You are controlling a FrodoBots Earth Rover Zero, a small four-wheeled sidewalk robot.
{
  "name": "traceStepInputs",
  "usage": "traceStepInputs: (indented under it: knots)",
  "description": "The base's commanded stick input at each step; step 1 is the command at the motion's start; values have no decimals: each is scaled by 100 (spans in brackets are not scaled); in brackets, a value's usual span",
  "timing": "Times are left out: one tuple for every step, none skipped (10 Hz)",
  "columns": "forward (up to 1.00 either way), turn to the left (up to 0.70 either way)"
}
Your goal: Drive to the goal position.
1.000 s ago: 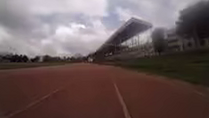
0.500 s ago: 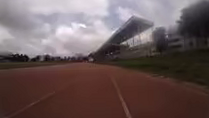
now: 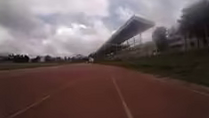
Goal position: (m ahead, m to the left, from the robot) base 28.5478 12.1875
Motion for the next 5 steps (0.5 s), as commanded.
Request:
traceStepInputs:
  knots:
    - [70,1]
    - [70,1]
    - [70,1]
    - [70,1]
    - [70,1]
